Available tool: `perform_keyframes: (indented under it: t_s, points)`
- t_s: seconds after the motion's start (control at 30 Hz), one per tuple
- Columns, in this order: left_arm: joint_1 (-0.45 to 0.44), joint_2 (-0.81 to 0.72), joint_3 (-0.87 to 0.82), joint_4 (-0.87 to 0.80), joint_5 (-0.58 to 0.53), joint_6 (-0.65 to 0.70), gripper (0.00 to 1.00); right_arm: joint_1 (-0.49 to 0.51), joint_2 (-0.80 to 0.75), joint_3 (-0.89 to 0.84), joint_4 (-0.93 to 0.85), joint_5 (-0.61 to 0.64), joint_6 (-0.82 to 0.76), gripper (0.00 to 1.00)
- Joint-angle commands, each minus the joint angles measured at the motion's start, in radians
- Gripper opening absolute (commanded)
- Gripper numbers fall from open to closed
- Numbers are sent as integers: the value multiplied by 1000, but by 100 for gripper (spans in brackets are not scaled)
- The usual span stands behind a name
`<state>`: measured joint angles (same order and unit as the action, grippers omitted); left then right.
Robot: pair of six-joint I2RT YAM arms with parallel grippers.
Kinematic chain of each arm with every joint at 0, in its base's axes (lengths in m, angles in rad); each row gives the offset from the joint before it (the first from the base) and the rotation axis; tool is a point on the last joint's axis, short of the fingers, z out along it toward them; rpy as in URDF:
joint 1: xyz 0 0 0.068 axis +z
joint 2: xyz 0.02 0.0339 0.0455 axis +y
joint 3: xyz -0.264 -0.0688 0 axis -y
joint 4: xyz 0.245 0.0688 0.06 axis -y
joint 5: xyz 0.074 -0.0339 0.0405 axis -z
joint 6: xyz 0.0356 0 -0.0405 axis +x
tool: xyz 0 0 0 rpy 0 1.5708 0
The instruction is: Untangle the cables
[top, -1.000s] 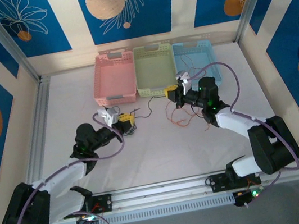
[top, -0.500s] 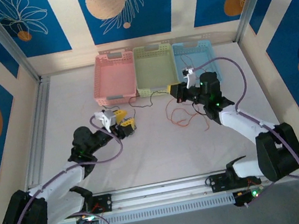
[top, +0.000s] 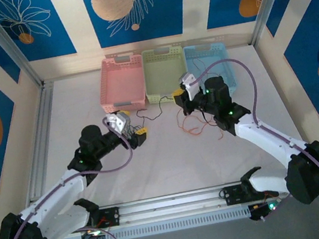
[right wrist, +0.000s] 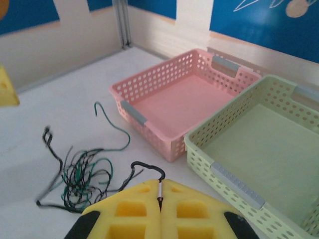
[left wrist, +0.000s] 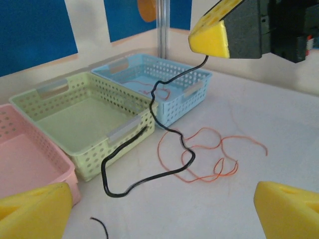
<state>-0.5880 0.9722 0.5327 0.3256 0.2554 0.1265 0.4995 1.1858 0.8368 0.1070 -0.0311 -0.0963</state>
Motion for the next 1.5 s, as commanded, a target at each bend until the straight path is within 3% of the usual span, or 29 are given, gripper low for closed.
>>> perform_keyframes:
  t_s: [0.0, 0.3, 0.6, 0.77, 0.97, 1.03, 1.13, 1.2, 1.37, 1.47]
  points:
    - [-42, 10, 36, -96, -136, 168, 93, 35, -2, 49, -59, 81, -128, 0]
    - [-107, 159, 113, -153, -246, 294, 88, 72, -8, 58, -84, 88, -171, 0]
    - [-121, 199, 138, -86, -320, 331, 82, 93, -2, 58, -97, 86, -190, 0]
    - [-121, 237, 147, -32, -317, 335, 63, 99, -1, 55, -99, 82, -196, 0]
    - [-121, 316, 164, 4, -322, 341, 61, 107, -7, 49, -93, 74, -196, 0]
    - [-121, 337, 174, 0, -321, 342, 50, 107, -5, 46, -90, 74, -196, 0]
    - [-121, 351, 172, 17, -357, 337, 13, 105, -6, 42, -87, 81, -196, 0]
    - [-121, 344, 150, 64, -384, 326, 1, 101, -6, 36, -77, 82, -189, 0]
    - [-122, 284, 76, 187, -409, 247, 0, 53, 15, 7, -17, 79, -119, 0]
    - [-120, 229, -16, 339, -469, 141, 0, -34, 37, -27, 51, 54, 31, 0]
